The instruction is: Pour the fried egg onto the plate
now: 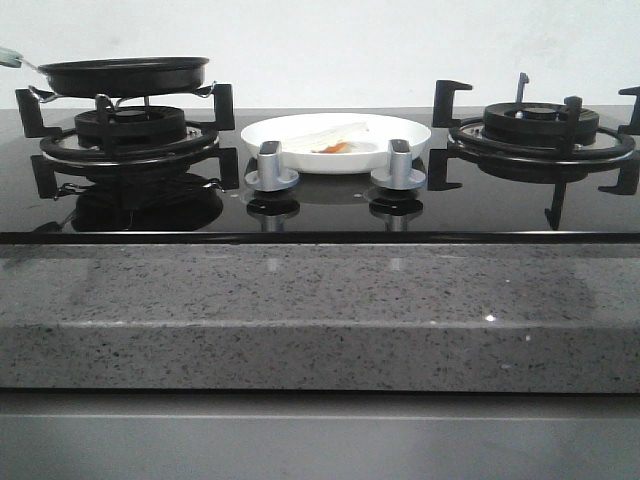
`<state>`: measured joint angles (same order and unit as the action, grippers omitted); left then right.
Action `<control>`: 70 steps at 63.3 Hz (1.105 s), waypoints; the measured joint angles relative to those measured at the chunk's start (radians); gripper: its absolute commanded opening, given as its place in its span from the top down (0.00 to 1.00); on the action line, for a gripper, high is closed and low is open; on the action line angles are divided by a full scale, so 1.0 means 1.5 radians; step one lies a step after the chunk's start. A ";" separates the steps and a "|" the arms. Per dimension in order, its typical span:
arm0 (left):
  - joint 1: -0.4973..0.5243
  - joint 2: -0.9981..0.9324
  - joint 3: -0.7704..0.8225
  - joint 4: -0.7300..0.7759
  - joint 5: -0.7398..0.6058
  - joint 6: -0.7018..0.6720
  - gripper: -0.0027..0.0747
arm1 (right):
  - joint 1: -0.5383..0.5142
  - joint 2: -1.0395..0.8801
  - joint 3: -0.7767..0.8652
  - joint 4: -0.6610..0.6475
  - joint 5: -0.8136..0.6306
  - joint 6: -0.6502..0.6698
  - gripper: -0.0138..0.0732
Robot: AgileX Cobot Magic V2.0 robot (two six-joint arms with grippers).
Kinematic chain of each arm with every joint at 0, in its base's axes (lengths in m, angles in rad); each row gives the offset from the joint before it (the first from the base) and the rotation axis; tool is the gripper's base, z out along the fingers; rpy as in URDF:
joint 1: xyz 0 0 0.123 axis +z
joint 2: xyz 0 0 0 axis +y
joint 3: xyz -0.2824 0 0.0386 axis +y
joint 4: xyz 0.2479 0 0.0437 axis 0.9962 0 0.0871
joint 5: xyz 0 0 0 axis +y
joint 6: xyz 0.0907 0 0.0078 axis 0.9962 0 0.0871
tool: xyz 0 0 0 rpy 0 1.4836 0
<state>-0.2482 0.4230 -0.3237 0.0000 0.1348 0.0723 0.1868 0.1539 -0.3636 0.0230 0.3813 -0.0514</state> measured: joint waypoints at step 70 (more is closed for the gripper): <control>0.159 -0.286 0.220 -0.032 0.027 -0.001 0.99 | 0.000 0.000 0.000 0.000 -0.001 0.000 0.92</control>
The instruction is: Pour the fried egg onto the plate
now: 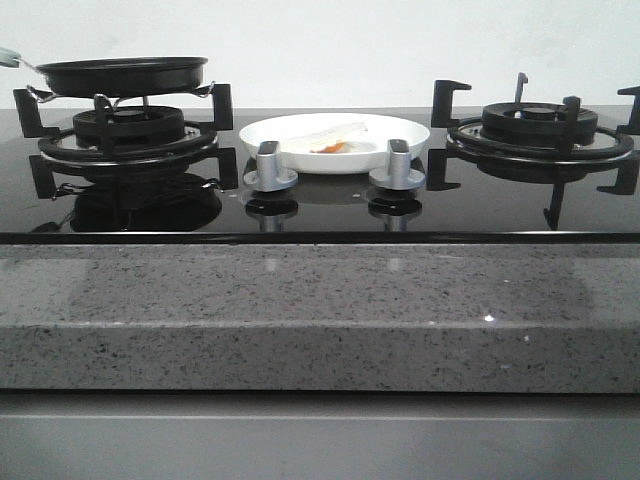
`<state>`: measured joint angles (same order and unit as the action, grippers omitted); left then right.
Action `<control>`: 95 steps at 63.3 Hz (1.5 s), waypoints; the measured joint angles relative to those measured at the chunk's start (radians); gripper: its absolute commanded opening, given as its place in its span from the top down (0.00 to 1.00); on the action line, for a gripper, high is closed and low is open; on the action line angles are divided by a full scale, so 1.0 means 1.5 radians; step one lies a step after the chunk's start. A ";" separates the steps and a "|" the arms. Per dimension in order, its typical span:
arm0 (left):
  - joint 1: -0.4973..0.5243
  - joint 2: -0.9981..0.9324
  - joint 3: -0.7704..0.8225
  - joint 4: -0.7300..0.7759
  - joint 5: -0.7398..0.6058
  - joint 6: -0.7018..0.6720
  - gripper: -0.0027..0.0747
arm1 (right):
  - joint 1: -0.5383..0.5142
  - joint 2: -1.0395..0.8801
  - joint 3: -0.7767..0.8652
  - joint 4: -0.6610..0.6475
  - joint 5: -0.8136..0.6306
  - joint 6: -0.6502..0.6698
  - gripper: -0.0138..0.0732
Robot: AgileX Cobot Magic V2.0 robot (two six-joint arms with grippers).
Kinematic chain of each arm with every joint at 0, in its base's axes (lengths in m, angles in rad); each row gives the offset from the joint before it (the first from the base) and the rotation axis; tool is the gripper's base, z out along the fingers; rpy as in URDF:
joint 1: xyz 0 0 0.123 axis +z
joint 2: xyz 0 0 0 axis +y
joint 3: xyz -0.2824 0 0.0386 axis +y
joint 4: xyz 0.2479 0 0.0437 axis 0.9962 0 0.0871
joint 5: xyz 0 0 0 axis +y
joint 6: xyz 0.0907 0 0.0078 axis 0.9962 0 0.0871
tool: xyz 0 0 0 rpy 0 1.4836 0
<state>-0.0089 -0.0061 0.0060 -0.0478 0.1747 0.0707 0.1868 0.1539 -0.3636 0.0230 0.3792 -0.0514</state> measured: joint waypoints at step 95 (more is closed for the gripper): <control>0.000 0.000 0.000 0.000 -0.003 0.000 0.99 | -0.117 -0.109 0.259 0.002 -0.154 0.000 0.92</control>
